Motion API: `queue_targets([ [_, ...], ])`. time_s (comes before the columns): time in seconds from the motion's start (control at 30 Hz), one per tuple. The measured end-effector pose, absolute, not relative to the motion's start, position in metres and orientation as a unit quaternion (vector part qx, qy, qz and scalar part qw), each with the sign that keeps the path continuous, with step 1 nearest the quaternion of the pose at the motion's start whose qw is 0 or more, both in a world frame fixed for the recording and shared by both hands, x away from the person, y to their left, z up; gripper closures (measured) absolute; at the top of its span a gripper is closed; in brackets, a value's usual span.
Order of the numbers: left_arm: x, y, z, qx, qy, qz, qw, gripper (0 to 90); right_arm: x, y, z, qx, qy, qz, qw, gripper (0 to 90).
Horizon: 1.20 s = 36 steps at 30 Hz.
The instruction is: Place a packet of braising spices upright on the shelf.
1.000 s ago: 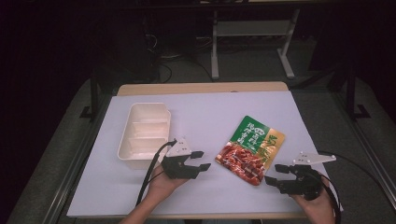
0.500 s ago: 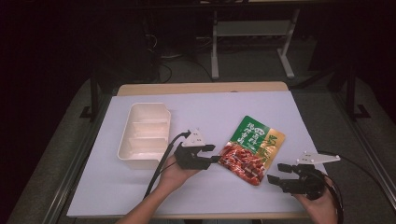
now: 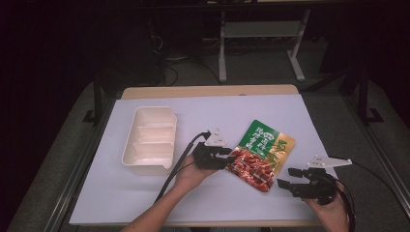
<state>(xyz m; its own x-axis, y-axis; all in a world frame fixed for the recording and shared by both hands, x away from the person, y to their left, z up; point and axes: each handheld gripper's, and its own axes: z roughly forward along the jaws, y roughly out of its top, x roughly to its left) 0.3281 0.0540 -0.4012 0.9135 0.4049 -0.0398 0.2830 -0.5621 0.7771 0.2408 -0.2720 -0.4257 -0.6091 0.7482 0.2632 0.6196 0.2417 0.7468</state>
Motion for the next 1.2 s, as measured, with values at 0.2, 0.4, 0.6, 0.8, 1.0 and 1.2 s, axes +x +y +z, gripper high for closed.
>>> queue_targets([
  [0.2, 0.335, 0.04, -0.413, 0.893, 0.193, 0.063, 0.403, 72.0, 0.245, -0.275, -0.426, 0.446, 0.781, 0.43, 0.079, 31.7],
  [0.4, 0.341, 0.03, -0.427, 0.905, 0.198, 0.054, 0.374, 76.3, 0.257, -0.281, -0.424, 0.466, 0.771, 0.427, 0.083, 31.4],
  [0.6, 0.343, 0.024, -0.436, 0.915, 0.198, 0.054, 0.347, 78.5, 0.276, -0.29, -0.424, 0.486, 0.756, 0.431, 0.077, 31.3],
  [0.8, 0.342, 0.022, -0.44, 0.921, 0.192, 0.055, 0.335, 85.4, 0.301, -0.294, -0.426, 0.506, 0.753, 0.413, 0.081, 31.5],
  [1.0, 0.34, 0.02, -0.44, 0.924, 0.185, 0.066, 0.329, 89.1, 0.324, -0.3, -0.432, 0.529, 0.741, 0.408, 0.069, 33.7],
  [1.2, 0.341, 0.021, -0.44, 0.922, 0.189, 0.058, 0.333, 89.2, 0.338, -0.305, -0.44, 0.557, 0.724, 0.402, 0.066, 37.3],
])
